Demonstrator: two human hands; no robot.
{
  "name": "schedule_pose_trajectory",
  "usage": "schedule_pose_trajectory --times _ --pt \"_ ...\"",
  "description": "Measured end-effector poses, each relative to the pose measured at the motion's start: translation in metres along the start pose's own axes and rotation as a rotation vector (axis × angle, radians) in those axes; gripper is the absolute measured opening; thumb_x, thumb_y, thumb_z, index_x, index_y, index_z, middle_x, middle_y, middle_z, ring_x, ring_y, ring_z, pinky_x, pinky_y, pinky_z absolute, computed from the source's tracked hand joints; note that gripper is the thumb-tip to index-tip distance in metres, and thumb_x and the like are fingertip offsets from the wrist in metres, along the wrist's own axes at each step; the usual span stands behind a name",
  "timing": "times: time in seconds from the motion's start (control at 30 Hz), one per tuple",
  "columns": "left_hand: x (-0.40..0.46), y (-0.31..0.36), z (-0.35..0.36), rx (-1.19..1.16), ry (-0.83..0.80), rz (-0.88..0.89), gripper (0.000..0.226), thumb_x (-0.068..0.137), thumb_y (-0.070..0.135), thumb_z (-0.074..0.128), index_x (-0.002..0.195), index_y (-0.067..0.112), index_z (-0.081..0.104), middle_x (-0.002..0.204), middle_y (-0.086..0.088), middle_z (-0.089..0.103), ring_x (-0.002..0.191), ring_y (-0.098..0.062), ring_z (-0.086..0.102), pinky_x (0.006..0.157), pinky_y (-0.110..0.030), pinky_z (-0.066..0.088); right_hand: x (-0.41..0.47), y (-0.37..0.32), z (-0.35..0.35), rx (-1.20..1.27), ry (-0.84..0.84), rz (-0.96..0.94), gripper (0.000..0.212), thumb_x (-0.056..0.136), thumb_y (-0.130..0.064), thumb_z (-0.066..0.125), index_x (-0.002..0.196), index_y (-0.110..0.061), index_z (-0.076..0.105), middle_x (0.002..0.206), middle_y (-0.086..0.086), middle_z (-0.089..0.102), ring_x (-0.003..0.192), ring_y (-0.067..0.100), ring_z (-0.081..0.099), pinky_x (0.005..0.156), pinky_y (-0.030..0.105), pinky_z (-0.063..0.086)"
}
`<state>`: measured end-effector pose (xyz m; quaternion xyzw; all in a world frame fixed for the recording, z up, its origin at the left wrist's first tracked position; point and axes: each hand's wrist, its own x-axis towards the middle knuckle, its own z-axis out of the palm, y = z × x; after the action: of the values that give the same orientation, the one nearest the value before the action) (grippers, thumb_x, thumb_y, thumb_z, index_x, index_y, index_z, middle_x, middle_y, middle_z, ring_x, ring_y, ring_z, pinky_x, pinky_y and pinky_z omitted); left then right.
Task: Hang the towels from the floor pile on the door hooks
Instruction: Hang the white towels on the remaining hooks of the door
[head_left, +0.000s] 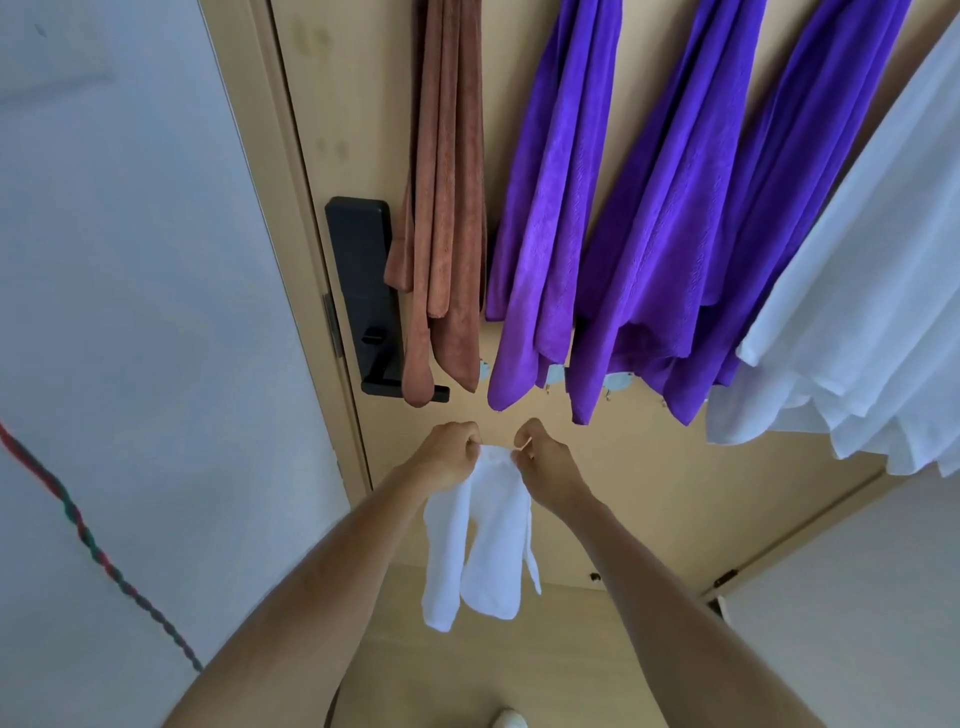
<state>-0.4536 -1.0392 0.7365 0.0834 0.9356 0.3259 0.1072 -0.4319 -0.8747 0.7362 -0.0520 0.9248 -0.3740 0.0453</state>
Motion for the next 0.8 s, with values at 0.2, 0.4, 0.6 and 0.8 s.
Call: schedule_pose_trajectory --times 0.2,0.4,0.6,0.8 --pt "0.043 -0.036 0.036 -0.005 0.175 -0.039 0.014 0.095 0.007 0.040 0.093 0.006 0.055 0.096 -0.006 0.048 0.087 -0.019 0.046 0.072 -0.026 0.037 0.041 0.035 0.034 0.051 0.061 -0.071 0.013 0.087 0.001 0.043 0.084 -0.012 0.044 0.081 0.002 0.055 0.071 0.018 0.047 0.053 0.010 0.035" --pt "0.089 -0.078 0.073 -0.082 0.316 -0.044 0.014 0.098 0.009 0.039 0.090 0.007 0.050 0.096 -0.008 0.048 0.085 -0.019 0.047 0.072 -0.022 0.035 0.094 0.082 0.080 0.035 0.151 -0.145 0.014 0.085 0.002 0.049 0.096 -0.004 0.057 0.096 0.007 0.061 0.082 0.016 0.051 0.064 0.011 0.033" --pt "0.126 -0.089 0.084 -0.185 0.555 0.098 0.015 0.094 0.000 0.041 0.082 0.005 0.048 0.080 -0.012 0.051 0.075 -0.021 0.046 0.061 -0.024 0.028 0.131 0.097 0.099 0.056 0.341 -0.317 0.018 0.088 0.005 0.046 0.101 0.001 0.057 0.093 0.010 0.054 0.077 0.017 0.046 0.066 0.014 0.030" --pt "0.147 -0.088 0.087 -0.171 0.815 0.243 0.027 0.096 0.016 0.038 0.100 -0.004 0.057 0.078 -0.021 0.062 0.067 -0.036 0.056 0.058 -0.037 0.042 0.159 0.089 0.096 -0.013 0.539 -0.498 0.016 0.091 0.001 0.042 0.099 0.005 0.056 0.090 0.015 0.053 0.078 0.028 0.048 0.067 0.025 0.034"
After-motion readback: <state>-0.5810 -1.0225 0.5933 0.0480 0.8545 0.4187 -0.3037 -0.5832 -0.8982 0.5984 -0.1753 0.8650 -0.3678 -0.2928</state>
